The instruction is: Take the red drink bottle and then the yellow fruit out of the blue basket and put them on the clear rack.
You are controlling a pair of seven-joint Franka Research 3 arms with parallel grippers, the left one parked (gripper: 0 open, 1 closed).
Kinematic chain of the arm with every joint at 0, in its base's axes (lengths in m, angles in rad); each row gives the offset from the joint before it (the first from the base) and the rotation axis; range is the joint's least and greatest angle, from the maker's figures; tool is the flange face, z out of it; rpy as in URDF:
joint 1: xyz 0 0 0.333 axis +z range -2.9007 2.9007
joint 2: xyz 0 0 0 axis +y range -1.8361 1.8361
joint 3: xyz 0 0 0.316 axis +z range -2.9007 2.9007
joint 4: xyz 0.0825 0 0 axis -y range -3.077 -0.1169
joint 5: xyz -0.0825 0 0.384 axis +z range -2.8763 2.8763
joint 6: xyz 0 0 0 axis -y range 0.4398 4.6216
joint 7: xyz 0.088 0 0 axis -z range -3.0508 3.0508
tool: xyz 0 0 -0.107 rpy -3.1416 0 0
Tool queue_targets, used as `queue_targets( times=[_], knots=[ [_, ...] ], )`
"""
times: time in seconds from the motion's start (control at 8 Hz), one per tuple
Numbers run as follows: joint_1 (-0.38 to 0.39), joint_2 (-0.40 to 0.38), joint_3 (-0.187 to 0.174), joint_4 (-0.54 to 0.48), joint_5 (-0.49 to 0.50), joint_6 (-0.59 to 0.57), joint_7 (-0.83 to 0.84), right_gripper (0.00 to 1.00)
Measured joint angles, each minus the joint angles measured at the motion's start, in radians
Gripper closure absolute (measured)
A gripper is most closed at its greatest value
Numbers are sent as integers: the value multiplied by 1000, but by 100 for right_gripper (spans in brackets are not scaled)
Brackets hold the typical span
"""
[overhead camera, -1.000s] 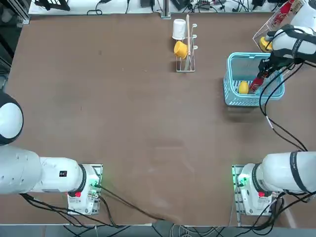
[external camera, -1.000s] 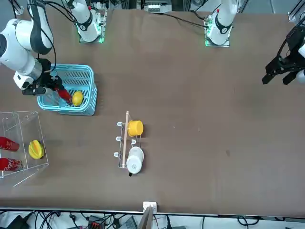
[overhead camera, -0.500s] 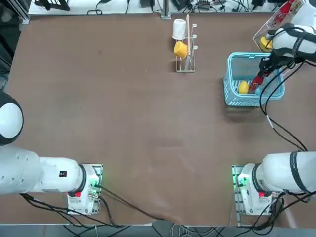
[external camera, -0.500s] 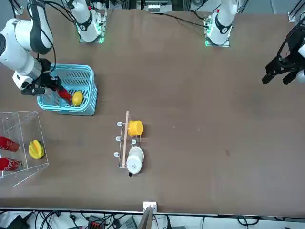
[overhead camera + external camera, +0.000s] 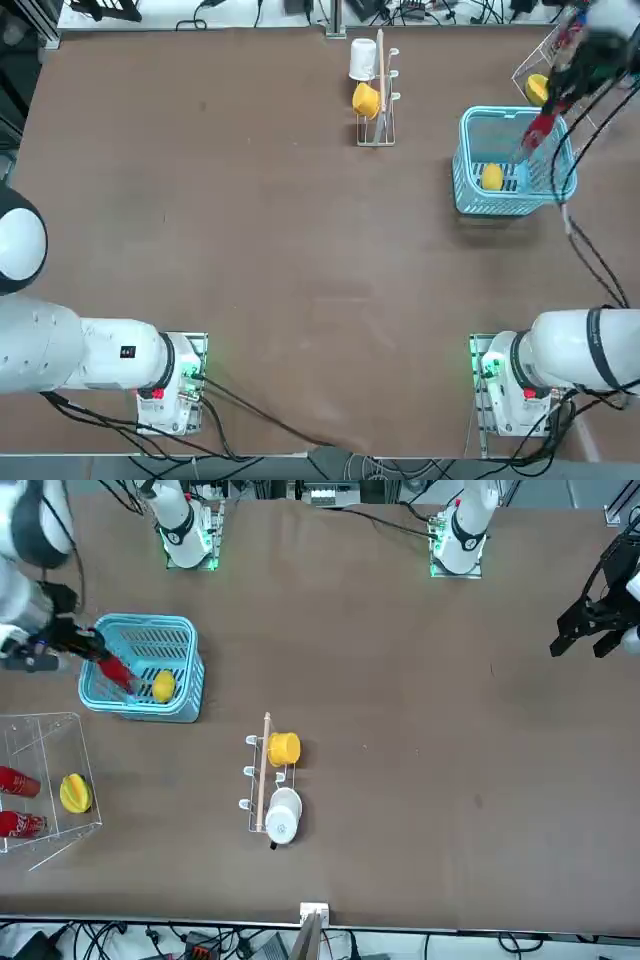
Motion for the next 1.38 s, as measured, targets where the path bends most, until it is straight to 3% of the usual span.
queue_targets(
  times=[0.25, 0.62, 1.0, 1.38],
  knots=[
    [-3, 28, -1, 175, -31, -104, 0, 63],
    [-11, 175, -9, 352, -157, -124, -130, 63],
    [-109, 294, -24, 442, -196, -87, -440, 63],
    [-205, 384, -27, 463, -196, 57, -705, 63]
  ],
)
